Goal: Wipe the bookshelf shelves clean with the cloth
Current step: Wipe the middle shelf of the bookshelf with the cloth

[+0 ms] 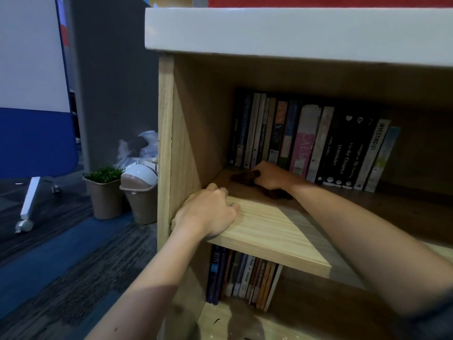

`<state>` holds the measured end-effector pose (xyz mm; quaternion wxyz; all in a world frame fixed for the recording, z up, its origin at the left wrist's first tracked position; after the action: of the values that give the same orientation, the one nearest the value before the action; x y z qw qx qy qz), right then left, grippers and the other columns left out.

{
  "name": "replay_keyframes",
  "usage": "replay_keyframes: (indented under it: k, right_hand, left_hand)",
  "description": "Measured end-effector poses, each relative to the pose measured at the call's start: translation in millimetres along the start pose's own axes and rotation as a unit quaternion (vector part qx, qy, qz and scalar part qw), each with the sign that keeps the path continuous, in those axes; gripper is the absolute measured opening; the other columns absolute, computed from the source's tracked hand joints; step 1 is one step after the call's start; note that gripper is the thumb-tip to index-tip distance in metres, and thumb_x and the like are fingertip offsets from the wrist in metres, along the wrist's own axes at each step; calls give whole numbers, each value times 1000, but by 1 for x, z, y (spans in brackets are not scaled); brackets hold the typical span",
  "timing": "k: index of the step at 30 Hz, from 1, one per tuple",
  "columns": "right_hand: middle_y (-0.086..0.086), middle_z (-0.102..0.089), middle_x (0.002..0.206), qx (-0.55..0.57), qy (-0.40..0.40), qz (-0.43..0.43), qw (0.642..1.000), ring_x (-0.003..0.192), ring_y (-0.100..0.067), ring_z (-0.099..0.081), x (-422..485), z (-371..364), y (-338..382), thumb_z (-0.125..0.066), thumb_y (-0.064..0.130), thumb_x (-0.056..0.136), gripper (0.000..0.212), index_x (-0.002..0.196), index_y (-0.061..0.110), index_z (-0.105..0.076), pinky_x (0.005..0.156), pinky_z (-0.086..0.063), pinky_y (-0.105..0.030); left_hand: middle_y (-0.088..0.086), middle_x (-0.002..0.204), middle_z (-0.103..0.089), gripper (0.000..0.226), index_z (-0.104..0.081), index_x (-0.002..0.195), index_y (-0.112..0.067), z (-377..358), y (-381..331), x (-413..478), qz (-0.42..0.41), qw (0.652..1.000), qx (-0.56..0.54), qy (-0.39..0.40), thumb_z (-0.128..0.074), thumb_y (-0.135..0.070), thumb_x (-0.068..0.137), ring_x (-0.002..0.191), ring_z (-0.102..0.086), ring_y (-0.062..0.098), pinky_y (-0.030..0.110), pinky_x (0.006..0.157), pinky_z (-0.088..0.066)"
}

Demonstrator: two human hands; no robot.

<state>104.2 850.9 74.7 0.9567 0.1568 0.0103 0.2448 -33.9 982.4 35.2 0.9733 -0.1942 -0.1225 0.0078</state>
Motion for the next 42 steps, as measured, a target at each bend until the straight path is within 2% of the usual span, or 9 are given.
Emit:
replay_keyframes:
  k: [2, 5, 10, 14, 20, 25, 31, 36, 42]
  right_hand:
    - [-12, -56, 84, -39, -13, -37, 998, 72, -21, -53, 14, -6, 4, -42, 7, 92, 20, 82, 5, -58, 53, -37, -25]
    - [-10, -61, 107, -26, -8, 14, 1000, 92, -24, -58, 26, -19, 26, -41, 11, 92, 26, 110, 10, -61, 74, -48, -30]
    - [-5, -64, 103, -9, 35, 65, 997, 91, -19, -58, -3, -3, 16, -41, 2, 91, 32, 109, 12, -65, 83, -47, -32]
    - [-20, -63, 109, -51, 4, -13, 999, 90, -27, -58, 10, 1, -9, -40, 2, 92, 28, 106, 2, -64, 72, -44, -31]
    - [-5, -64, 106, -6, 19, 76, 997, 91, -21, -60, 7, -19, 40, -39, 4, 92, 35, 113, 17, -64, 83, -51, -35]
    - [-10, -62, 105, -58, 3, -4, 998, 93, -25, -59, 15, -4, 7, -39, 4, 92, 30, 109, 11, -62, 73, -49, -31]
    - [-6, -63, 106, -52, 51, 97, 993, 91, -21, -59, 6, -18, 45, -39, 5, 91, 35, 115, 16, -62, 76, -49, -31]
    - [-10, -62, 108, -99, 25, 14, 995, 90, -24, -58, 9, -5, 2, -38, 6, 92, 34, 115, 15, -61, 74, -49, -33]
    - [-2, -56, 123, -59, 54, 137, 987, 106, -19, -56, -48, -10, 25, -40, 4, 92, 42, 128, 24, -53, 94, -46, -34]
  left_hand:
    - [1, 144, -36, 53, -39, 139, -18, 0, 0, 1, 3, 1000, -5, 5, -36, -43, 92, 125, -43, 27, 39, 99, -39]
    - [0, 142, -37, 52, -40, 138, -19, 1, 1, 2, 5, 1000, -12, 6, -36, -44, 92, 124, -43, 26, 39, 98, -39]
    - [1, 143, -35, 53, -37, 139, -19, 1, 1, 4, -1, 1000, -17, 18, -36, -44, 92, 125, -42, 28, 40, 98, -38]
    - [1, 145, -33, 54, -36, 139, -18, 0, 0, 3, 4, 1000, -10, 19, -35, -44, 92, 127, -41, 28, 39, 97, -36]
    - [0, 146, -32, 55, -35, 141, -19, 0, 2, 4, 2, 999, -30, 14, -36, -44, 92, 126, -42, 26, 38, 98, -37]
    - [0, 145, -33, 55, -37, 140, -19, -1, 4, 5, -7, 999, -36, 9, -37, -45, 91, 125, -42, 25, 38, 99, -38]
    - [-3, 143, -36, 55, -39, 138, -20, -1, 3, 5, 3, 998, -53, -15, -41, -44, 89, 125, -43, 23, 37, 98, -39]
    - [-2, 141, -39, 55, -41, 136, -18, -1, 4, 5, 5, 998, -54, -14, -43, -45, 89, 123, -44, 22, 36, 97, -40]
    - [0, 133, -47, 51, -47, 131, -20, 2, 2, 1, 24, 993, -106, -35, -51, -40, 85, 115, -50, 22, 36, 94, -44]
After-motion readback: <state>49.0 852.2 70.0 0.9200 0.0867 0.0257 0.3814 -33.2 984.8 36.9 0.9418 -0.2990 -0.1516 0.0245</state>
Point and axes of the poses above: each hand's wrist, its own x-axis towards the middle knuckle, its own z-axis out of the back of the hand, y = z × x, the point moved 1 cm from there along x, towards the middle knuckle
